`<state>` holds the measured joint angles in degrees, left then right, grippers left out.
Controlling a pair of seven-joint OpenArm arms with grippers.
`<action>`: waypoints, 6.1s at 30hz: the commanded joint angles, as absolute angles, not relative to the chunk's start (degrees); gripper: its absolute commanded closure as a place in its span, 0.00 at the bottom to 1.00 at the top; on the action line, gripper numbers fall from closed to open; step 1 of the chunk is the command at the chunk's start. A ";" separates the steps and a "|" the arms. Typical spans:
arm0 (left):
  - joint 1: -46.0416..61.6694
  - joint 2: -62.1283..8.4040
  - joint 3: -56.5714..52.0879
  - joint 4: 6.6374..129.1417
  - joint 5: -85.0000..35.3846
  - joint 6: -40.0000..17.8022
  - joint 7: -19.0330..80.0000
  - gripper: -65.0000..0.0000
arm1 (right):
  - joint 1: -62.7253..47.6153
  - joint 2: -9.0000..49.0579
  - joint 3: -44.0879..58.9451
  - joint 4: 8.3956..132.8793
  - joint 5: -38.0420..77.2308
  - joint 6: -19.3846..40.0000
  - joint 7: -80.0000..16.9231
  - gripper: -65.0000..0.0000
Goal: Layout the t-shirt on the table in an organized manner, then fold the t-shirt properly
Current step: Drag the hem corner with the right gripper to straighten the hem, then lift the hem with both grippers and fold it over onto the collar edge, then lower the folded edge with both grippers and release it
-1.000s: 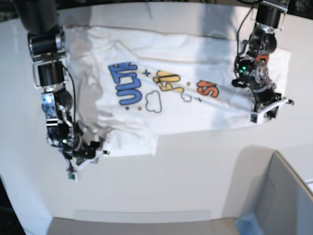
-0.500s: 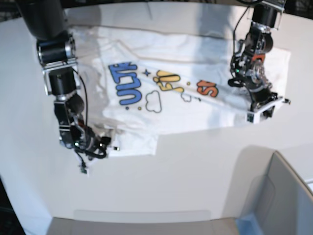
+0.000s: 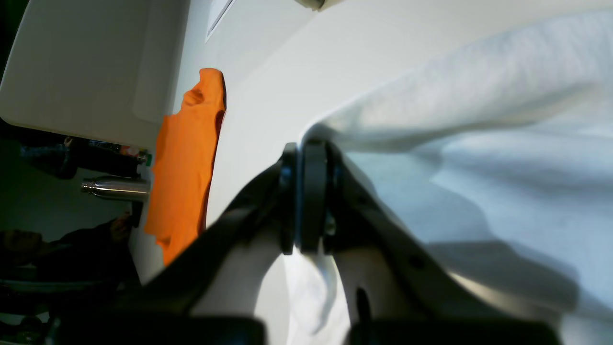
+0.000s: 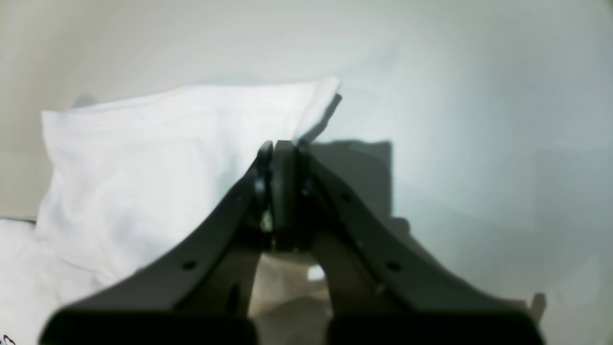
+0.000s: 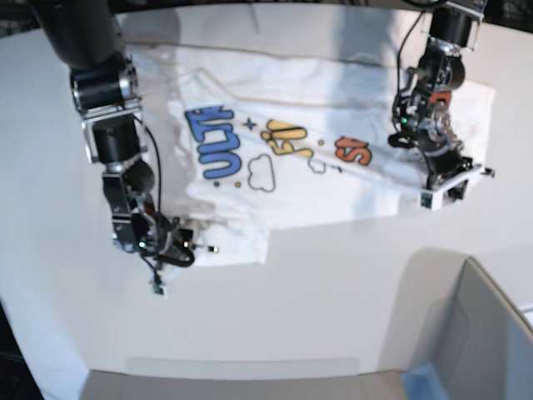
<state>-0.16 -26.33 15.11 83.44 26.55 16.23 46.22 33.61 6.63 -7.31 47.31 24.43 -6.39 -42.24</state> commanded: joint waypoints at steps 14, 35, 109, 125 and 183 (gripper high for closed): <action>-1.54 -27.03 14.46 84.44 27.74 17.01 44.79 1.00 | 27.21 6.37 -7.25 71.43 11.03 -8.57 -49.19 1.00; -1.19 -27.30 14.20 84.70 27.82 17.36 45.32 1.00 | 8.92 8.66 -6.20 106.86 9.71 -8.48 -59.74 1.00; 20.97 -26.95 -3.91 107.12 2.86 2.95 54.20 1.00 | -33.45 23.69 29.41 118.55 58.95 -8.13 -53.85 1.00; 22.55 -26.24 -3.56 107.03 3.12 2.95 54.29 1.00 | -38.02 22.90 29.14 118.64 59.21 -7.08 -53.93 1.00; 27.12 -24.40 -5.67 101.76 20.26 2.95 63.87 0.57 | -38.73 21.85 23.87 118.37 52.79 -7.16 -58.51 1.00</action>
